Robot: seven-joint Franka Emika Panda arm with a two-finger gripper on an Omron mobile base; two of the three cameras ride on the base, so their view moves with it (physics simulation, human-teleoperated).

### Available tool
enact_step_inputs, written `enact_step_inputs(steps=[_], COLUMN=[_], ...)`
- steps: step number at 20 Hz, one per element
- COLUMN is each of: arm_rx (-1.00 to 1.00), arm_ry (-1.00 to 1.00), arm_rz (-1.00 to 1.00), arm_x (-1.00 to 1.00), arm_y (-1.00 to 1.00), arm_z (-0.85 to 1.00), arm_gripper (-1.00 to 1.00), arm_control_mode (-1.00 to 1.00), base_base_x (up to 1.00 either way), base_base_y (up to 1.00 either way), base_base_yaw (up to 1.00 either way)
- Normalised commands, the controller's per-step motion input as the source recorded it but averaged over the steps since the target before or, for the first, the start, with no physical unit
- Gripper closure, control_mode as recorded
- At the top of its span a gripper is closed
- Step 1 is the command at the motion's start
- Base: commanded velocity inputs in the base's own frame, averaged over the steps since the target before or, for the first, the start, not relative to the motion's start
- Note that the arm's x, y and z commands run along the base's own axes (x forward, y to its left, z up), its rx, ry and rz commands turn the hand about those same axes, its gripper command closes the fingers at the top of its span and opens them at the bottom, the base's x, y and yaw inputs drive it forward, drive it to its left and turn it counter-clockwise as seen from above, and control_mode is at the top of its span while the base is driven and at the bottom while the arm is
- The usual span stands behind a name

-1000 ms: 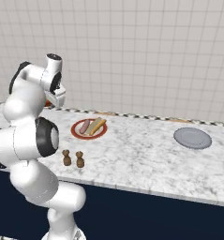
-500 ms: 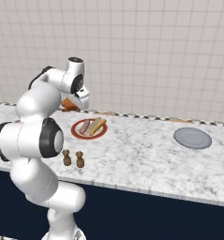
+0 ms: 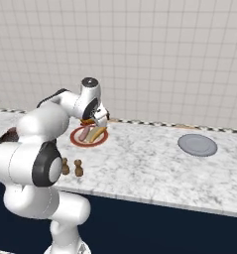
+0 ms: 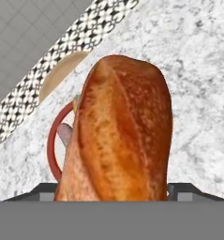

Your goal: Place one bun and one sausage from the bowl on each plate.

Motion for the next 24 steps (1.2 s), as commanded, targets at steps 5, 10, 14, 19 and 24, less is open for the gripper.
enact_step_inputs(steps=[5,10,14,19,24], arm_rx=[0.0,0.0,0.0,0.0,-0.02], arm_ry=[0.0,0.0,-0.01,0.04,0.05], arm_rz=[0.0,-0.02,-0.11,-0.13,-0.04], arm_x=[0.0,0.1,0.52,0.42,0.34], arm_y=[0.0,-0.17,-0.79,-1.0,-0.99], arm_z=[0.0,0.0,0.0,-0.21,-0.62], arm_gripper=[1.0,1.0,1.0,1.0,1.0], arm_control_mode=[1.0,-1.0,-1.0,-1.0,-1.0], base_base_x=[0.19,0.37,0.0,0.0,0.0], base_base_y=[-1.0,-0.72,0.0,0.0,0.0], base_base_yaw=[-0.15,-0.08,0.0,0.0,0.0])
